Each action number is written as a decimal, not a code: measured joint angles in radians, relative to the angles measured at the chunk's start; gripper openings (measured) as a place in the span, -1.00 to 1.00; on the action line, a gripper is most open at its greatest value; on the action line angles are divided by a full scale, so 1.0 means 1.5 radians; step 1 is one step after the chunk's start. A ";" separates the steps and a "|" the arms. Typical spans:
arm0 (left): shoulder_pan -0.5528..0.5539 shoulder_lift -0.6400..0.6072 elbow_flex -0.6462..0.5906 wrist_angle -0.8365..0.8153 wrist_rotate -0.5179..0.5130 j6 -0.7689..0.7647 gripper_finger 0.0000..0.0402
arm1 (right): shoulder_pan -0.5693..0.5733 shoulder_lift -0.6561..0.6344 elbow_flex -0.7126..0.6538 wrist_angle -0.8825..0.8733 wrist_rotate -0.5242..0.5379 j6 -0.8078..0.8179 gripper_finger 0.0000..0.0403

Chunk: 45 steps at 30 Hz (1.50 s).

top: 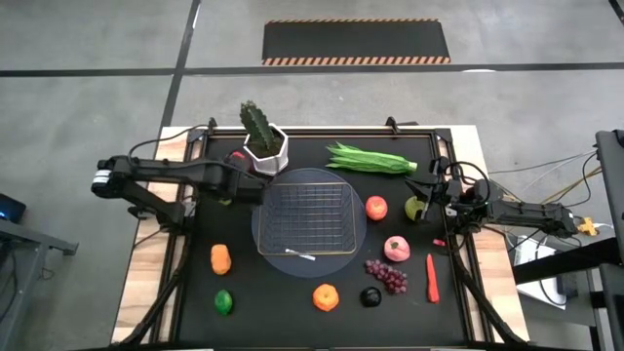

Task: Build produce basket
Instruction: Put the chayote into the wire basket

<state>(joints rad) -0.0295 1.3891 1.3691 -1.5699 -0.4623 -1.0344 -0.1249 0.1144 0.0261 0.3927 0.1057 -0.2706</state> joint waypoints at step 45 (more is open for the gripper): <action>-0.069 0.316 0.218 0.239 0.068 0.479 -0.30 | 0.000 0.000 0.000 -0.080 0.000 0.006 -0.96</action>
<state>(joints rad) -0.1324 1.8629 1.6965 -1.2118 -0.3603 -0.3166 -0.1251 0.1143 0.0261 0.2732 0.1055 -0.2623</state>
